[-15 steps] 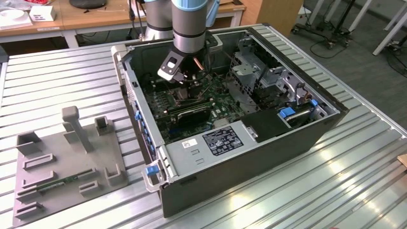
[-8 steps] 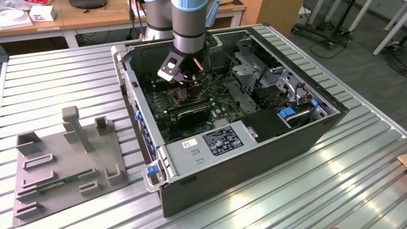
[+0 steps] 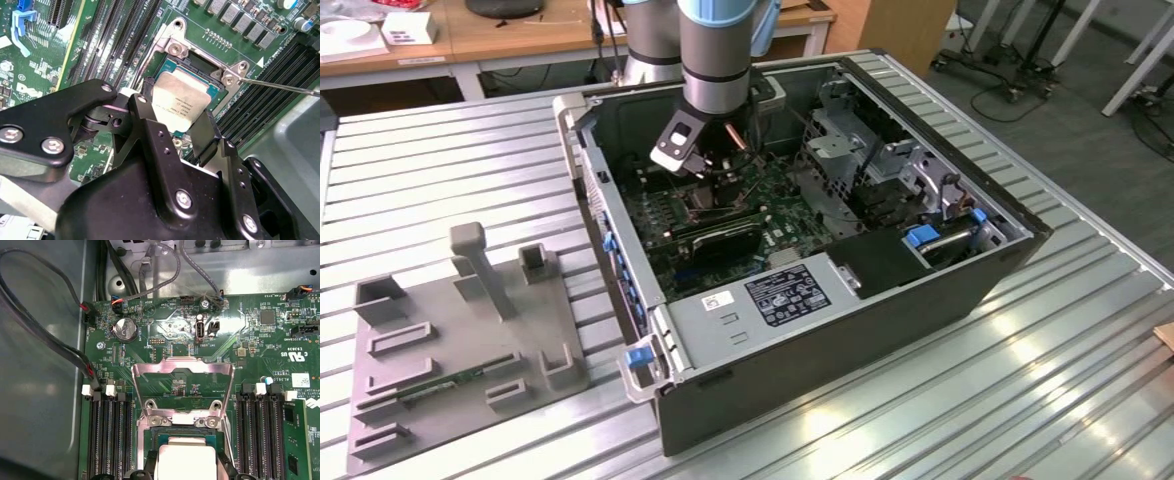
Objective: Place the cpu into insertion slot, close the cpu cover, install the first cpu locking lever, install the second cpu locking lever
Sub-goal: 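Place the cpu into insertion slot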
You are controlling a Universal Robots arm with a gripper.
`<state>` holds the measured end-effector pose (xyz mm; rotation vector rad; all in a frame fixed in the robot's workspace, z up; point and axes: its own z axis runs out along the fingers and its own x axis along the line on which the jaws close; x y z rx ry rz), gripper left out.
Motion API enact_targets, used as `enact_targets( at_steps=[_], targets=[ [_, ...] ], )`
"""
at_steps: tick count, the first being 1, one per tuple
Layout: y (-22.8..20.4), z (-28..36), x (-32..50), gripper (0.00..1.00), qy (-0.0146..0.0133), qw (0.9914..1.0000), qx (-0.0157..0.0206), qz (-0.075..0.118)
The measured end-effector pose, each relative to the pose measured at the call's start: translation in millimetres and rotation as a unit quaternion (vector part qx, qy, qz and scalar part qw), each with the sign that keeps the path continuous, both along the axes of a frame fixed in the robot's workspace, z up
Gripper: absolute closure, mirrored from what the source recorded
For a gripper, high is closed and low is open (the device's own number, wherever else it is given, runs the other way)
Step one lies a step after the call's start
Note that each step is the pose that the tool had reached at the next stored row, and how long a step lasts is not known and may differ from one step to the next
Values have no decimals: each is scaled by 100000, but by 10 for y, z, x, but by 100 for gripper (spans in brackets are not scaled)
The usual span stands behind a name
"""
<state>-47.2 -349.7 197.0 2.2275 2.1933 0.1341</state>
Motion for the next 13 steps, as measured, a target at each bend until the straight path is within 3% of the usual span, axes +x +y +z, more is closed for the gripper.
enact_targets(
  at_steps=[13],
  targets=[
    [8, -19, 0, 46, -1, 100000, 290, -6]
  ],
)
